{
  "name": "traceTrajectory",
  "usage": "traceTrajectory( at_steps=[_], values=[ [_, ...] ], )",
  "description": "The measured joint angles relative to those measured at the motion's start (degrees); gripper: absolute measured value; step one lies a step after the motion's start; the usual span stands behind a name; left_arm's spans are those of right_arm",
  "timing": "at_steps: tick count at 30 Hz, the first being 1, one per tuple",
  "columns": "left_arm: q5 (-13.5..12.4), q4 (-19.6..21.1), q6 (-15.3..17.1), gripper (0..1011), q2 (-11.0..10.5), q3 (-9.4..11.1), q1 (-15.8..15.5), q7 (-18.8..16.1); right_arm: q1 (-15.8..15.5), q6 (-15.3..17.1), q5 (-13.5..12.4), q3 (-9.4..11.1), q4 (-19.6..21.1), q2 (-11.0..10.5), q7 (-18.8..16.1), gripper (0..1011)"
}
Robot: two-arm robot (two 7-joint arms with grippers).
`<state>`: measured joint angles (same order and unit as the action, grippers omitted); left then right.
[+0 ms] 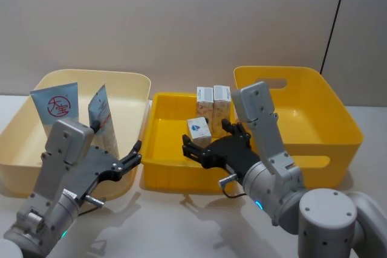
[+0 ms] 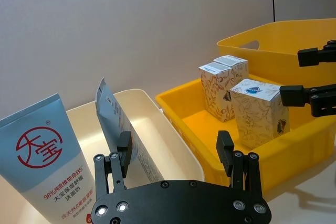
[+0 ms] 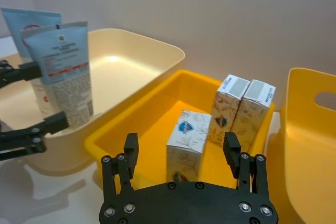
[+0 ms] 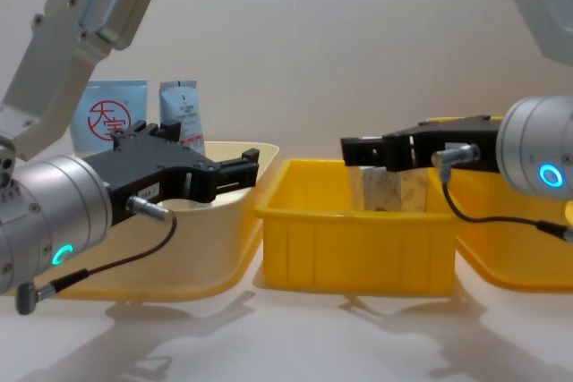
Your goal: Bimanual collaborative sorting of washing and personal care products
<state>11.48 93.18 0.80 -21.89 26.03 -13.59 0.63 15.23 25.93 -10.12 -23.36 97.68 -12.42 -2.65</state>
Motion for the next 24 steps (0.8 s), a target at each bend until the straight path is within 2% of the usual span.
traceTrajectory(
  at_steps=[13,24],
  values=[
    [0.00,0.00,0.00,1003,0.00,0.00,0.00,0.00,1.89,4.08,0.12,1.84,-2.08,0.07,-0.01,1006],
    [0.00,0.00,0.00,1003,0.00,0.00,0.00,0.00,4.46,6.18,-1.31,2.59,-4.52,1.56,-2.16,1006]
  ],
)
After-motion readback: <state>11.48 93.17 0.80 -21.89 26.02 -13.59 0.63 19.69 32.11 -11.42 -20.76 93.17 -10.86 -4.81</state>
